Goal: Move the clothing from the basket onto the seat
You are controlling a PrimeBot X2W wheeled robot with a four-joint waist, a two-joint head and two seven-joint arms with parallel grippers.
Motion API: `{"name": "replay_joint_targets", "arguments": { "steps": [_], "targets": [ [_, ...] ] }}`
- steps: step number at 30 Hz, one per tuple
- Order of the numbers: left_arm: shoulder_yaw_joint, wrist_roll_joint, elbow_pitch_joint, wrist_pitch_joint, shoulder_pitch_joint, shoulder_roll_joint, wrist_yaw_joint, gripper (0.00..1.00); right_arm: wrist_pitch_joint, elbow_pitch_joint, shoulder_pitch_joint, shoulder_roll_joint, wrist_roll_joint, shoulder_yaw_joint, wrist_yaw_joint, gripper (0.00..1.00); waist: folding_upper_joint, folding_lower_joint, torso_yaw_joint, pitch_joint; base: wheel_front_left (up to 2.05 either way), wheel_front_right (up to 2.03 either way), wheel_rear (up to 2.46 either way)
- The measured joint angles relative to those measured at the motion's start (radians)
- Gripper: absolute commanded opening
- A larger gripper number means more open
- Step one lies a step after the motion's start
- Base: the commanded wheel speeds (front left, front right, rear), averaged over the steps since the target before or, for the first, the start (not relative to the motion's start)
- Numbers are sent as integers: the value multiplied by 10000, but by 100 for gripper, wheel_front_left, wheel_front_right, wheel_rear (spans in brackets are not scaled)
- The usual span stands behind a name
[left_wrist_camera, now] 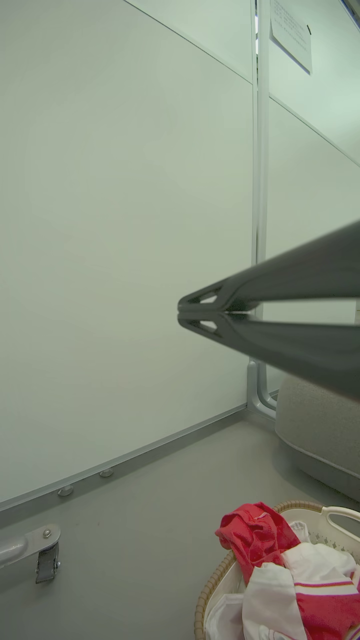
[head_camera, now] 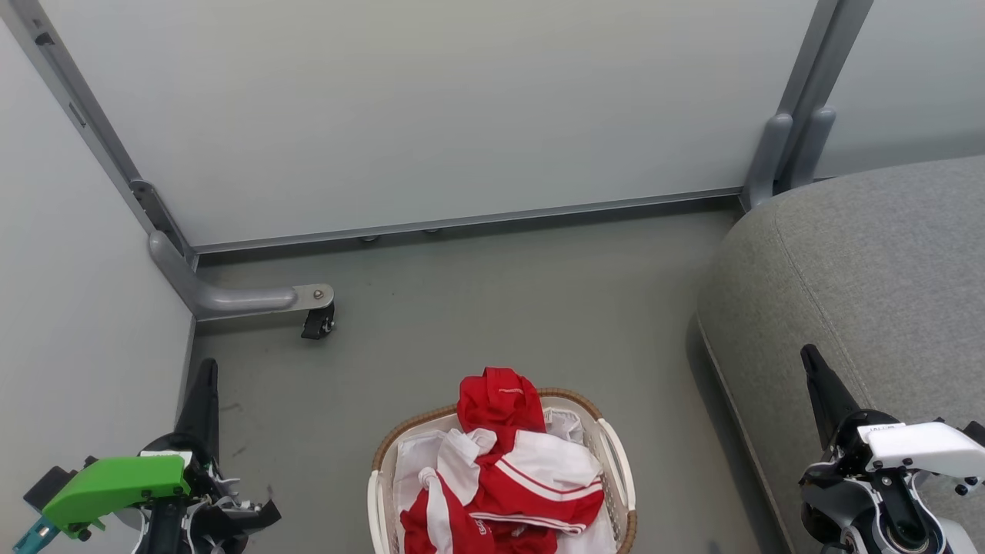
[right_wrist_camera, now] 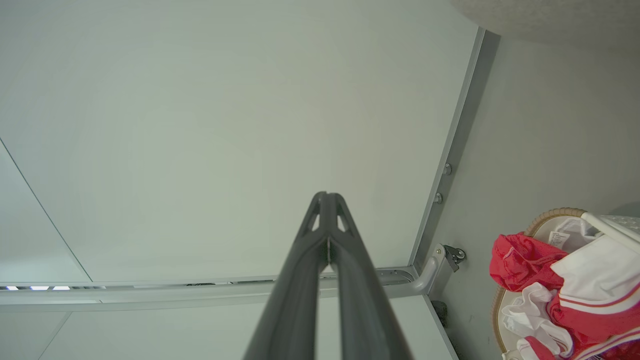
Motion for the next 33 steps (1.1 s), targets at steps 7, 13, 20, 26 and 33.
{"name": "replay_joint_targets", "arguments": {
  "steps": [7,13,20,26,33],
  "targets": [
    [-2,0,0,0,0,0,0,0,2,0,0,2,0,-6,0,0,0,0,0,0,0,0,0],
    [-2,0,0,0,0,0,-2,0,2,2,-1,4,-2,-8,0,0,0,0,0,0,0,0,0],
    [-2,0,0,0,0,0,0,0,29,2,-1,8,-4,-12,0,0,0,0,0,0,0,0,0],
    [-2,-2,0,0,0,0,0,0,29,2,-1,8,-17,-15,0,0,0,0,0,0,0,0,0],
    [0,0,75,0,23,-21,0,100,29,65,32,27,-15,-12,-8,100,0,0,0,0,0,0,0]
  ]
}}
